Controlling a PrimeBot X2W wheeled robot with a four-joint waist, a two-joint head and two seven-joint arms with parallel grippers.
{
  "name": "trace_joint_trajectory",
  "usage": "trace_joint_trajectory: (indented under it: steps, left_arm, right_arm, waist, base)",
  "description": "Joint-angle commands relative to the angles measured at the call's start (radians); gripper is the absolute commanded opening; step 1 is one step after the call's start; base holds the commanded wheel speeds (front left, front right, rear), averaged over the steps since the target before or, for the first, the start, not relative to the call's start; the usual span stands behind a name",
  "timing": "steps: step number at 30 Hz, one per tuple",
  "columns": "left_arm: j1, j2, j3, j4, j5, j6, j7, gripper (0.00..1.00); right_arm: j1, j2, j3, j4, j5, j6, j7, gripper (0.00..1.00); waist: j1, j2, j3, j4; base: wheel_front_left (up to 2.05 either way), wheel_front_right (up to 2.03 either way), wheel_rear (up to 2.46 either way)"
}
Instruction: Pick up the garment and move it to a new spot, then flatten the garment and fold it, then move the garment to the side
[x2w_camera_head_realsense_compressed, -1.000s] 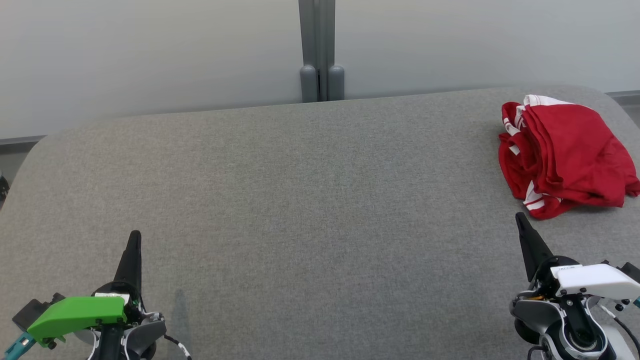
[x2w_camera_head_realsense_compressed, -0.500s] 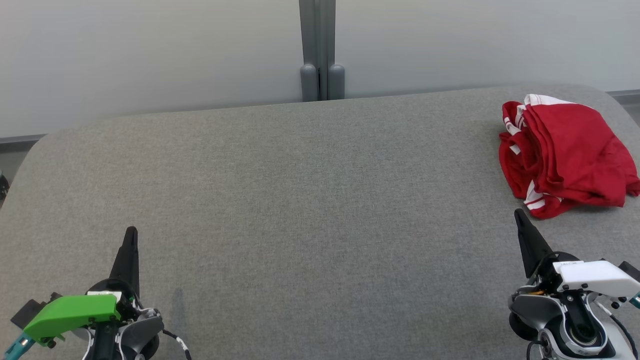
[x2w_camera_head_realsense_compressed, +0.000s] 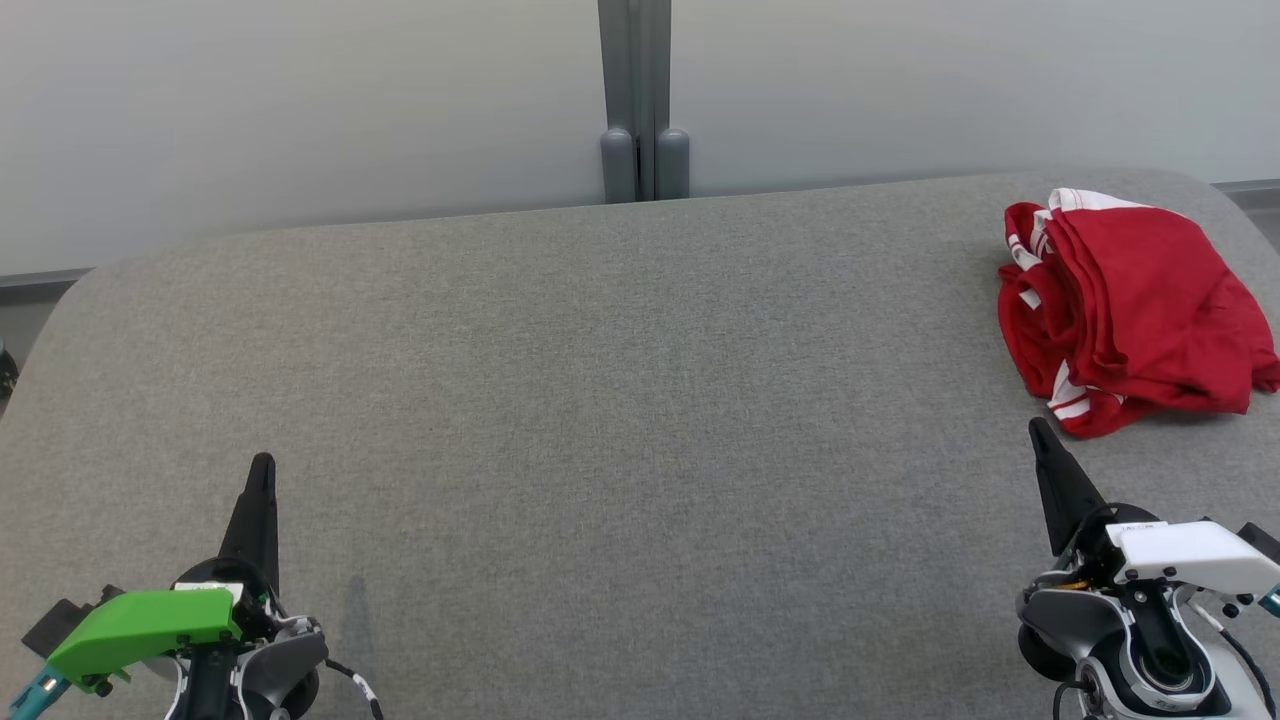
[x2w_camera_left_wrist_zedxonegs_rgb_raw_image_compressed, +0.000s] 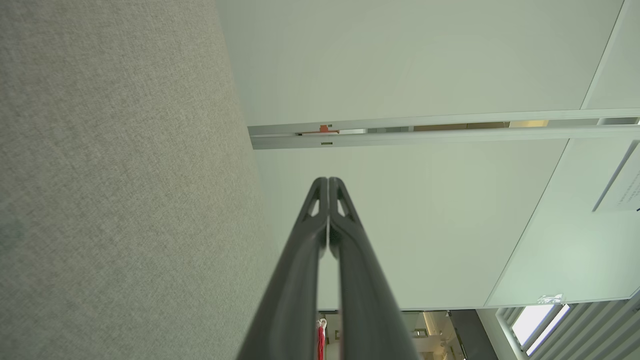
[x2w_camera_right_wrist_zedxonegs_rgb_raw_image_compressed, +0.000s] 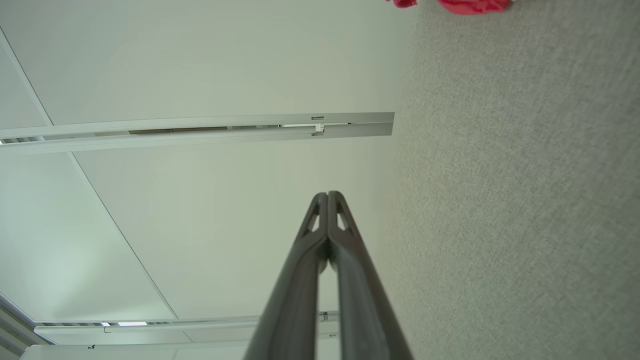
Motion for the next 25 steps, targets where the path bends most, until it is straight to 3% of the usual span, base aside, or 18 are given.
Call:
trace_joint_trajectory:
  steps: [1,25]
  left_arm:
    - [-0.013,0.001,0.003,0.002,-0.001,-0.004,0.003,0.00]
    - [-0.013,-0.002,0.008,0.002,0.005,-0.003,0.006,0.00]
  right_arm:
    - [-0.012,0.000,-0.002,0.002,0.002,0.001,0.003,0.00]
    - [-0.012,0.002,-0.004,0.002,0.000,0.001,0.005,0.00]
  waist:
    - [0.0000,-0.0001,0.000,0.000]
    - [0.0000,-0.0001,0.000,0.000]
  base:
    - [0.00,0.00,0.00]
    - [0.00,0.00,0.00]
